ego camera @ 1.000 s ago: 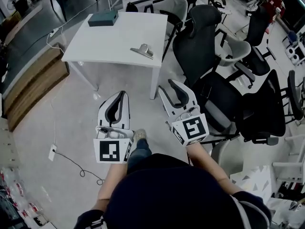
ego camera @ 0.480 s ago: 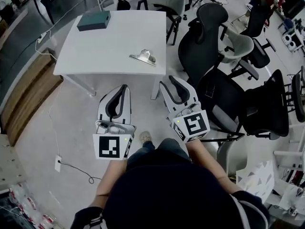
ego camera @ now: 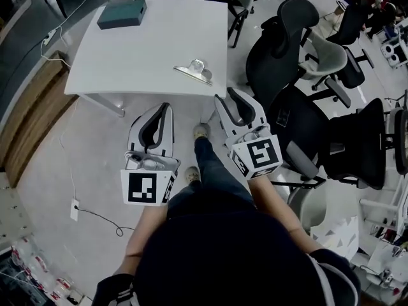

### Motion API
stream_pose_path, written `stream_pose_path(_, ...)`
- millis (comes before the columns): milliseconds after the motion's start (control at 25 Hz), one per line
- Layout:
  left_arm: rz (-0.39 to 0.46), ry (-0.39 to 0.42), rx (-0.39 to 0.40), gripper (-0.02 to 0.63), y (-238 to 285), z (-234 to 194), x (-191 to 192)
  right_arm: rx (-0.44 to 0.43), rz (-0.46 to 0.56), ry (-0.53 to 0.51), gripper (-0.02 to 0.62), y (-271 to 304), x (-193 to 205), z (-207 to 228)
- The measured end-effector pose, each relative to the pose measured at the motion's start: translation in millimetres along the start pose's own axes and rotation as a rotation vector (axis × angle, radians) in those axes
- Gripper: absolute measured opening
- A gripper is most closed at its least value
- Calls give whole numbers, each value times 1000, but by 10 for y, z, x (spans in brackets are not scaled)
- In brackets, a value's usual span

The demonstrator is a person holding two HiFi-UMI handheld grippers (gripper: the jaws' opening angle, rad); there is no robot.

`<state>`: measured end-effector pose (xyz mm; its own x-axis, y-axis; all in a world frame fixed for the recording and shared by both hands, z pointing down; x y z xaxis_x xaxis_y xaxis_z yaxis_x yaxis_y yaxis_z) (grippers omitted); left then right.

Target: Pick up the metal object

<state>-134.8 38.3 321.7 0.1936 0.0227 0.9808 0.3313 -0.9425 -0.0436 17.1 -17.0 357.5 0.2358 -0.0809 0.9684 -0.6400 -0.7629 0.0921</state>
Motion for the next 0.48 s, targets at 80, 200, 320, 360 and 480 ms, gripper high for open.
stream_pose_path(80,2,4,-11,23,144,-111,6,-4,3,3,137,187,35,94)
stream_pose_path(200,6,8,-23,23,452,-303,1,-22,1,-5,137,534,101,262)
stream_pose_path(320,6,6,-30,23,835,-475,4,-49,-15,-7,137,882,205,460)
stream_pose_path(360,4,6,-31,23,967,-522,12,-61,-22,-5,137,993,249,528)
stream_pose_path(480,-15,6,-38,23,1325,-655,75,-97,-57,12,137,1312,426,700)
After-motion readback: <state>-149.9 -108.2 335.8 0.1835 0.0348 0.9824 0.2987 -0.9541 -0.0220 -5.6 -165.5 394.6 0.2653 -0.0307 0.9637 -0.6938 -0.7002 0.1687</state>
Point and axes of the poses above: the fingertips, and each gripper's own axes: y forward along the fingers, z to its right, x out of its underside, the point moved 4 cm from there along -y, backward along the fingers, and after that the axes turned 12 degrees about -y, right-handed, at the moved point
